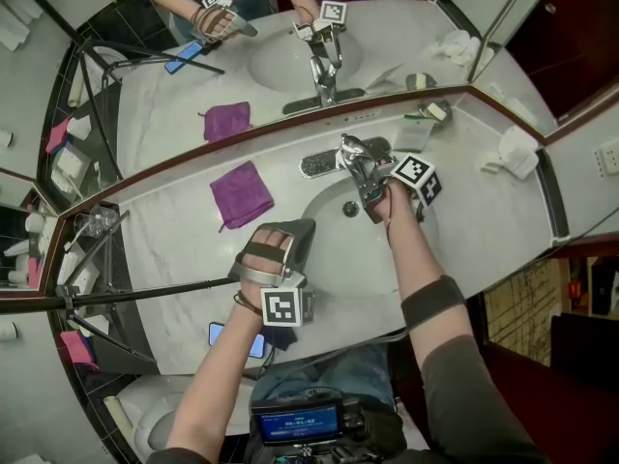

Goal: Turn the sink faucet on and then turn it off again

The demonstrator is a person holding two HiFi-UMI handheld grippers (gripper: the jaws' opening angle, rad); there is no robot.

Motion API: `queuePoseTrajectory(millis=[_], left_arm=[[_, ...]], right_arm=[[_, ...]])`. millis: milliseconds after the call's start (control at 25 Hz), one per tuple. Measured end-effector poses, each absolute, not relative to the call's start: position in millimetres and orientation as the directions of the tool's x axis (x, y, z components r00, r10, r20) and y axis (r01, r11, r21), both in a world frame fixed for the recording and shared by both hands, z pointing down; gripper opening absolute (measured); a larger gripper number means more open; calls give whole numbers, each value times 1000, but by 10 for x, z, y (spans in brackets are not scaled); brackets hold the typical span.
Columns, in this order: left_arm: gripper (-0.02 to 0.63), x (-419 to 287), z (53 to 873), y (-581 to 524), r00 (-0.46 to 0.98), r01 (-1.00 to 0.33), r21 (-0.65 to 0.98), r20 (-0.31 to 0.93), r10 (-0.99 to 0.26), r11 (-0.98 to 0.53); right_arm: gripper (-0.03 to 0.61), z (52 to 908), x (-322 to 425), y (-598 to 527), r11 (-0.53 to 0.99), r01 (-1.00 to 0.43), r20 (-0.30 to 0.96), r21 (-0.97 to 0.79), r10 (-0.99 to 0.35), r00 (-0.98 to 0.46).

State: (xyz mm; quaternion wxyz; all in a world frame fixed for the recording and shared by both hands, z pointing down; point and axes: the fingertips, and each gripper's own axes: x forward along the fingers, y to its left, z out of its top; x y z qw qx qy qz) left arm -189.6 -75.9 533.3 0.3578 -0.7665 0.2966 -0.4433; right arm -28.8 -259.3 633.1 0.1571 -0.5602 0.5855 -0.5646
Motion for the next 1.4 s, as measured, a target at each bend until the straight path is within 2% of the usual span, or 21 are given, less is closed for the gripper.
queuePoseTrajectory(millis=[400, 600, 1400], left_arm=[[2, -1949, 5326, -761, 426, -151, -809, 466, -776, -568], [2, -1995, 5335, -750, 422, -149, -808, 469, -776, -570], [2, -2125, 5345, -775, 403, -171, -808, 464, -789, -563]], right_arm=[[58, 6332, -283, -2595, -359, -447, 506, -819, -820, -269], [57, 6298, -289, -2614, -394, -478, 547, -785, -803, -236], [61, 6117, -482, -2758, -390, -766, 700, -511, -706, -107]])
